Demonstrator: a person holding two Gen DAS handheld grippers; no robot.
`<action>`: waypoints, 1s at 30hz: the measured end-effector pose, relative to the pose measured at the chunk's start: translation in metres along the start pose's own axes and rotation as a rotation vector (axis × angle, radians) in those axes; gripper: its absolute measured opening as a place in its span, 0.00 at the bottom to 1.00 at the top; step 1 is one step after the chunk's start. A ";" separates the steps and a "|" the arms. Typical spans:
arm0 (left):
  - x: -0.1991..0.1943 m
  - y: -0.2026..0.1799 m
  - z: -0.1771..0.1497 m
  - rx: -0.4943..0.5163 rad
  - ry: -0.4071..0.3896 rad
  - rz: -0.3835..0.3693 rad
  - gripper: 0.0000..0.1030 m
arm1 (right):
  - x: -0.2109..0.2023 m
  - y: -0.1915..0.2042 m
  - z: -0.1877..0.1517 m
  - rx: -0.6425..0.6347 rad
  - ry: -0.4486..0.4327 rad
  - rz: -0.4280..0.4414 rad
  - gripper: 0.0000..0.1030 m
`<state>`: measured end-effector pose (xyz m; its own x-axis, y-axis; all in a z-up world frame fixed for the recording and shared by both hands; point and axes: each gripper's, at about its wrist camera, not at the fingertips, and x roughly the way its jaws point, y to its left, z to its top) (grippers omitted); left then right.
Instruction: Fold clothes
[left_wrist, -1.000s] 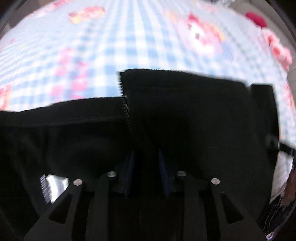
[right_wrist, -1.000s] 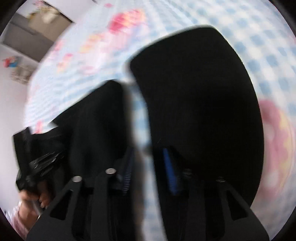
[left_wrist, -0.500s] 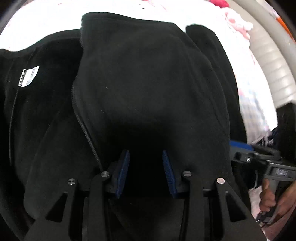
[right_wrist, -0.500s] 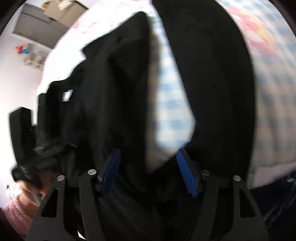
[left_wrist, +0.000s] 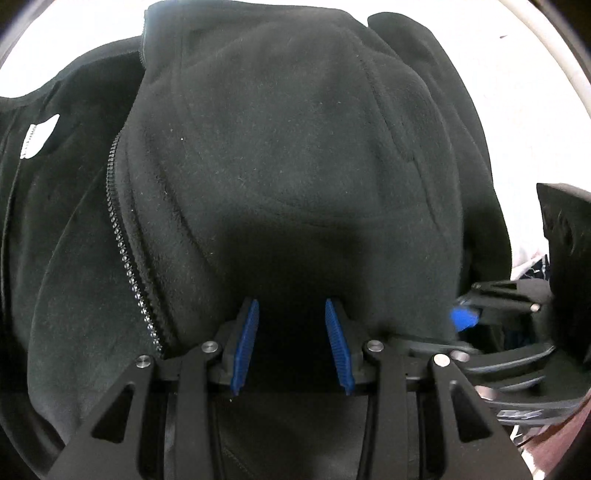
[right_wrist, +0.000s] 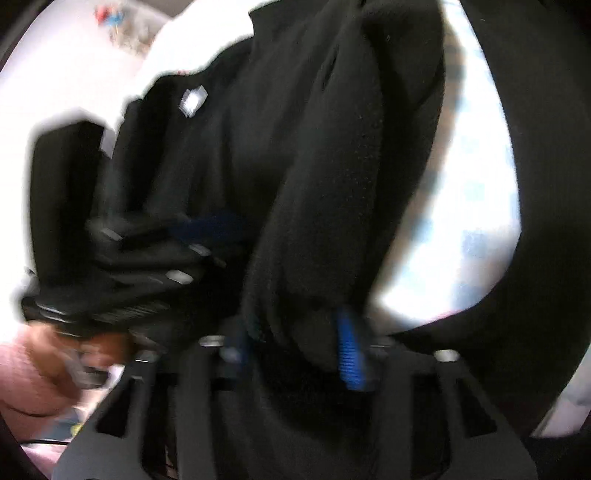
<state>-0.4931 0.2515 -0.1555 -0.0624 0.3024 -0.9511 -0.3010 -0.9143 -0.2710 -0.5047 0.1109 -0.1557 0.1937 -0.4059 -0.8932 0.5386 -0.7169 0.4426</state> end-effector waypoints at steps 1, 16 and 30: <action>0.001 -0.002 0.001 0.003 0.000 0.002 0.38 | 0.008 0.004 0.001 -0.015 0.011 -0.041 0.22; -0.003 0.004 0.011 -0.110 -0.025 -0.040 0.38 | -0.082 -0.035 -0.053 0.330 -0.114 -0.308 0.37; 0.000 0.031 -0.009 -0.312 -0.204 -0.135 0.44 | -0.133 -0.031 0.070 0.210 -0.335 -0.218 0.68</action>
<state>-0.4943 0.2211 -0.1654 -0.2393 0.4445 -0.8632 -0.0181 -0.8909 -0.4538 -0.6044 0.1471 -0.0449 -0.2003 -0.3687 -0.9077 0.3527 -0.8915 0.2843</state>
